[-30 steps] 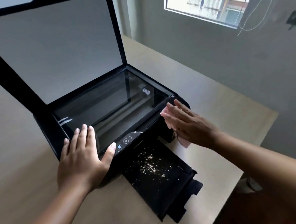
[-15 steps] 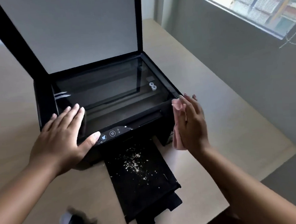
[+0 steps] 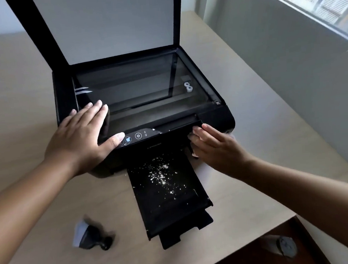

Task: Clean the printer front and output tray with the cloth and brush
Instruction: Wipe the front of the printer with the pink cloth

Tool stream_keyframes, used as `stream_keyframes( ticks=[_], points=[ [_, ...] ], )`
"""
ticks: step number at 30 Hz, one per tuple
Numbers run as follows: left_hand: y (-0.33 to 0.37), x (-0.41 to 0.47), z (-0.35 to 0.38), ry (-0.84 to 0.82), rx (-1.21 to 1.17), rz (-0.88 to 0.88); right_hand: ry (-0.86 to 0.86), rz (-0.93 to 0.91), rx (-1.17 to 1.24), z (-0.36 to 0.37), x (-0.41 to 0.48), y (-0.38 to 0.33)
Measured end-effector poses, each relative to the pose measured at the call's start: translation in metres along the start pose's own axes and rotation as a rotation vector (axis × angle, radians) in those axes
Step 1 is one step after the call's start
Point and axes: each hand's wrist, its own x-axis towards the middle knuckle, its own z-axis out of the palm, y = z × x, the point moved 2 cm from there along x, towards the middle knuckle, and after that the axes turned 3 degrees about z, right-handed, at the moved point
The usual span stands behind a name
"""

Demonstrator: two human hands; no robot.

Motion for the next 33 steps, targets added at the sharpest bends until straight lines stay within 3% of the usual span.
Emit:
stream_keyframes(
  ticks=[2, 5, 9, 11, 14, 16, 20, 22, 24, 26, 28, 31, 33],
  points=[
    [0.001, 0.001, -0.001, 0.009, -0.009, 0.002, -0.148, -0.021, -0.113, 0.012, 0.004, -0.004],
    [0.000, 0.000, 0.000, 0.017, -0.015, 0.006, -0.348, -0.260, -0.313, 0.042, -0.005, -0.030],
    [-0.002, 0.001, 0.002, 0.034, -0.014, 0.008, -0.579, -0.291, -0.285, 0.046, -0.003, -0.044],
    [-0.001, 0.002, 0.001, 0.026, -0.013, 0.007, -0.563, -0.330, -0.277, 0.041, -0.009, -0.037],
    [0.000, 0.001, 0.002, 0.027, -0.021, 0.015, -0.506, -0.184, -0.189, 0.017, -0.023, -0.011],
    [-0.001, 0.000, 0.002, 0.039, -0.019, 0.019, -0.340, -0.151, -0.188, 0.016, -0.018, 0.000],
    [-0.004, 0.002, 0.004, 0.050, -0.002, 0.028, -0.315, -0.307, -0.462, 0.029, -0.007, -0.003],
    [-0.004, 0.002, 0.005, 0.046, -0.005, 0.027, -0.400, -0.406, -0.441, 0.039, -0.014, -0.020],
    [-0.004, 0.003, 0.005, 0.042, -0.005, 0.025, -0.380, -0.434, -0.334, 0.036, -0.022, -0.026],
    [-0.005, 0.002, 0.006, 0.039, 0.001, 0.021, -0.271, -0.338, -0.092, 0.020, -0.029, -0.019],
    [-0.004, 0.002, 0.006, 0.040, -0.001, 0.018, -0.138, -0.098, 0.222, -0.003, -0.036, -0.010],
    [-0.004, 0.002, 0.005, 0.047, -0.015, 0.010, 0.104, 0.701, 0.623, -0.024, -0.031, 0.003],
    [-0.005, 0.002, 0.004, 0.047, -0.017, 0.006, 0.404, 1.099, 0.671, -0.020, -0.007, 0.001]
  ],
)
